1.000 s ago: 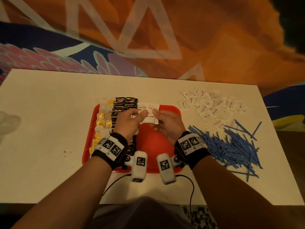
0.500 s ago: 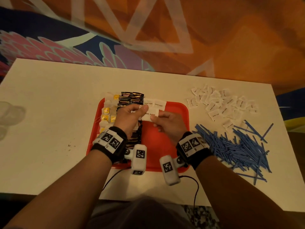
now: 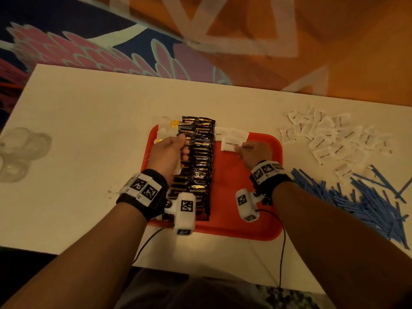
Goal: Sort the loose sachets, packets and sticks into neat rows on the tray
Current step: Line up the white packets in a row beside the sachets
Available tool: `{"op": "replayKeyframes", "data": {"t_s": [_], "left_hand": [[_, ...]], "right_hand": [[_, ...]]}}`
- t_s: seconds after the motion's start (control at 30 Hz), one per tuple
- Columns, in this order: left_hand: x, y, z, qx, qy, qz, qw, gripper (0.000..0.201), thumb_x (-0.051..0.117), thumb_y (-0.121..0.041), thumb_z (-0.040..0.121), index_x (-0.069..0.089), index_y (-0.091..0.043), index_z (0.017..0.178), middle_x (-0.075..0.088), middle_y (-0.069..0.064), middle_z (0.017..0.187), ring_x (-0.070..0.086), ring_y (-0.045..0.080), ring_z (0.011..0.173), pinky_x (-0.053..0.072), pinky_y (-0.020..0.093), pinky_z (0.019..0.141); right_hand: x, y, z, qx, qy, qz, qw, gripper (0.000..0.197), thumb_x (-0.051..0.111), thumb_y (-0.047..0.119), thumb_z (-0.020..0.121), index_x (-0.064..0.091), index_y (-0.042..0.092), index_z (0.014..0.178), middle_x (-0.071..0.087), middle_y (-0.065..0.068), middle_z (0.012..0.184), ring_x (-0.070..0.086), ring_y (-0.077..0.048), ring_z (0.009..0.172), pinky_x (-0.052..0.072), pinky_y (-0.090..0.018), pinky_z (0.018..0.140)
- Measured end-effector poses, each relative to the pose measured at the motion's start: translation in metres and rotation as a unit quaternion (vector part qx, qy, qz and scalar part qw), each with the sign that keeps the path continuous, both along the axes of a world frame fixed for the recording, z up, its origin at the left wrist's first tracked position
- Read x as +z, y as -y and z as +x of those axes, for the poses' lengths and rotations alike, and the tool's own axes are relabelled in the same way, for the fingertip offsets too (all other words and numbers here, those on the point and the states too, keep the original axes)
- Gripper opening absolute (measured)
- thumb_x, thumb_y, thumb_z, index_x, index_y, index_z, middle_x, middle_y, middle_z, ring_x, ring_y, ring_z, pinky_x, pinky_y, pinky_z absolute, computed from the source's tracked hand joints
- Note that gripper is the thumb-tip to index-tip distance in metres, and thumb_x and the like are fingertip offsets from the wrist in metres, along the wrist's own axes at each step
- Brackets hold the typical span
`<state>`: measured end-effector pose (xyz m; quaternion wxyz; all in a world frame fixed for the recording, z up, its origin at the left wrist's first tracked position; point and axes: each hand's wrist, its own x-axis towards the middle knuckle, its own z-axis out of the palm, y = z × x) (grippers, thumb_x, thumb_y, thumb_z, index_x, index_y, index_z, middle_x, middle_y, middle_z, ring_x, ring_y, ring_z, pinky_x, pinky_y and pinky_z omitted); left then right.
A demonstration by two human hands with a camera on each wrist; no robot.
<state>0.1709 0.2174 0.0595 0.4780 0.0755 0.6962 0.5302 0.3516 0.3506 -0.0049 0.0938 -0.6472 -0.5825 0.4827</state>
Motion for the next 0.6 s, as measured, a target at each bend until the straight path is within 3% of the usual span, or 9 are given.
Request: {"op": "replayKeyframes", "data": {"t_s": [0.07, 0.2, 0.3, 0.4, 0.5, 0.6], "left_hand": [[-0.003, 0.005, -0.007, 0.005, -0.003, -0.01, 1.0, 0.021, 0.056, -0.029, 0.101, 0.065, -0.015, 0.088, 0.059, -0.003, 0.065, 0.052, 0.009, 0.054, 0.041, 0.023, 0.047], [-0.01, 0.016, -0.02, 0.021, -0.004, -0.012, 1.0, 0.021, 0.057, -0.028, 0.1, 0.066, -0.013, 0.088, 0.058, -0.002, 0.065, 0.051, 0.01, 0.056, 0.041, 0.022, 0.047], [-0.013, 0.022, -0.027, 0.02, -0.016, -0.012, 1.0, 0.022, 0.056, -0.029, 0.101, 0.067, -0.013, 0.089, 0.058, -0.005, 0.063, 0.05, 0.009, 0.055, 0.04, 0.021, 0.047], [-0.016, 0.027, -0.032, 0.025, -0.018, -0.017, 0.999, 0.022, 0.055, -0.028, 0.101, 0.067, -0.013, 0.09, 0.059, -0.004, 0.065, 0.051, 0.008, 0.056, 0.041, 0.021, 0.048], [-0.017, 0.03, -0.033, 0.026, -0.023, -0.016, 0.999, 0.022, 0.055, -0.027, 0.101, 0.068, -0.012, 0.091, 0.06, -0.002, 0.067, 0.052, 0.009, 0.057, 0.042, 0.019, 0.049], [-0.019, 0.031, -0.033, 0.029, -0.017, -0.018, 0.999, 0.022, 0.056, -0.028, 0.101, 0.068, -0.011, 0.093, 0.06, -0.002, 0.067, 0.052, 0.009, 0.056, 0.041, 0.019, 0.048]], "right_hand": [[-0.007, -0.006, -0.007, -0.013, 0.015, -0.019, 1.0, 0.038, 0.073, 0.032, 0.087, 0.068, 0.015, 0.12, 0.067, -0.001, 0.121, 0.061, -0.019, 0.112, 0.048, -0.027, 0.097], [-0.019, -0.013, -0.024, -0.015, 0.028, -0.033, 0.999, 0.037, 0.073, 0.033, 0.087, 0.068, 0.018, 0.12, 0.069, -0.004, 0.119, 0.064, -0.02, 0.108, 0.052, -0.036, 0.098], [-0.026, -0.016, -0.033, -0.01, 0.042, -0.023, 0.999, 0.037, 0.072, 0.032, 0.087, 0.068, 0.017, 0.121, 0.067, -0.002, 0.124, 0.063, -0.019, 0.11, 0.051, -0.032, 0.097], [-0.028, -0.019, -0.041, -0.011, 0.067, 0.003, 0.998, 0.032, 0.074, 0.033, 0.086, 0.071, 0.016, 0.113, 0.068, 0.0, 0.119, 0.064, -0.016, 0.101, 0.052, -0.025, 0.084], [-0.031, -0.021, -0.045, 0.006, 0.105, 0.019, 0.994, 0.028, 0.076, 0.039, 0.083, 0.072, 0.016, 0.098, 0.07, 0.002, 0.101, 0.059, -0.012, 0.085, 0.051, -0.024, 0.073], [-0.034, -0.022, -0.044, -0.003, 0.111, 0.044, 0.993, 0.026, 0.077, 0.04, 0.081, 0.064, 0.018, 0.086, 0.062, 0.008, 0.085, 0.059, -0.01, 0.081, 0.043, -0.02, 0.06]]}}
